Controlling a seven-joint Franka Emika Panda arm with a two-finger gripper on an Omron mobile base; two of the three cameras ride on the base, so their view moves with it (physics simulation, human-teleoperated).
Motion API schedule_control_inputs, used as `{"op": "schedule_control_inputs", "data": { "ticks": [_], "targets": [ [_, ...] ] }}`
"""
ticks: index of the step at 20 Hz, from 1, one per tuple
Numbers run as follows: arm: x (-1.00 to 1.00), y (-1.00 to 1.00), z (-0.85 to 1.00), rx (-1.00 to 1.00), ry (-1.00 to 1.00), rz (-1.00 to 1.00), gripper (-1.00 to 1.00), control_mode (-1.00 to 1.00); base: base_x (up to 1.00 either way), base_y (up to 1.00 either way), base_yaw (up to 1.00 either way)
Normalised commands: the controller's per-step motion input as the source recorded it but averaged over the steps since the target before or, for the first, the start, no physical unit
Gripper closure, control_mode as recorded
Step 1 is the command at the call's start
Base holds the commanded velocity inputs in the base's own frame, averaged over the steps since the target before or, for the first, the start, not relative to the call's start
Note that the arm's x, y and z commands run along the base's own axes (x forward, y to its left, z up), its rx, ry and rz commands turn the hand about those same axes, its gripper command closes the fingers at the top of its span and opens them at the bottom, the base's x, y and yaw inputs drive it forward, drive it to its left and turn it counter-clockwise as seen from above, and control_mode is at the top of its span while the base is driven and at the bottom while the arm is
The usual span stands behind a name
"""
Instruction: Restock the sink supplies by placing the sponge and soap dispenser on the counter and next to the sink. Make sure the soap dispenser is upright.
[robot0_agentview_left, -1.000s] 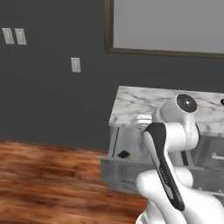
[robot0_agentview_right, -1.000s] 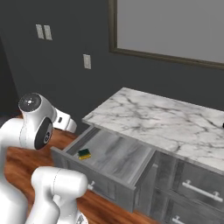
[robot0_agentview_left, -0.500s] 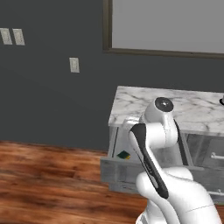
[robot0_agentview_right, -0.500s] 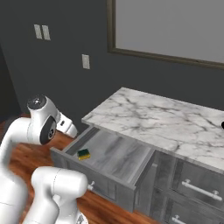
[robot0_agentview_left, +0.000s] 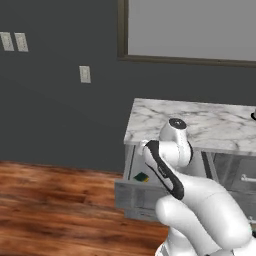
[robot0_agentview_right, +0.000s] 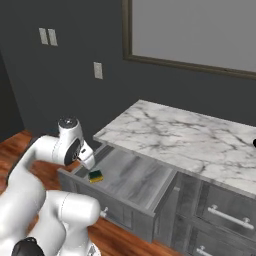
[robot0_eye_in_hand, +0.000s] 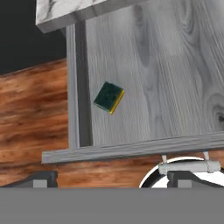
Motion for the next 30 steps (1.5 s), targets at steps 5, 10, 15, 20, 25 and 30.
{"op": "schedule_control_inputs", "data": {
  "ticks": [5,10,15,20,25,30],
  "targets": [
    [0.22,-0.1,-0.46,0.03,0.16,-0.11,-1.0,-1.0,0.0,0.0,0.0],
    [0.24,0.0,-0.51,0.0,0.14,-0.08,-1.0,-1.0,0.0,0.0,0.0],
    [0.14,0.0,-0.47,0.01,0.12,-0.06,-1.0,-1.0,0.0,0.0,0.0],
    [0.32,-0.01,-0.21,0.02,0.17,-0.05,-1.0,-1.0,0.0,0.0,0.0],
    [0.36,0.0,-0.24,0.0,0.16,-0.03,-1.0,-1.0,0.0,0.0,0.0],
    [0.19,0.0,-0.3,0.0,0.04,-0.02,-1.0,-1.0,0.0,0.0,0.0]
  ]
}}
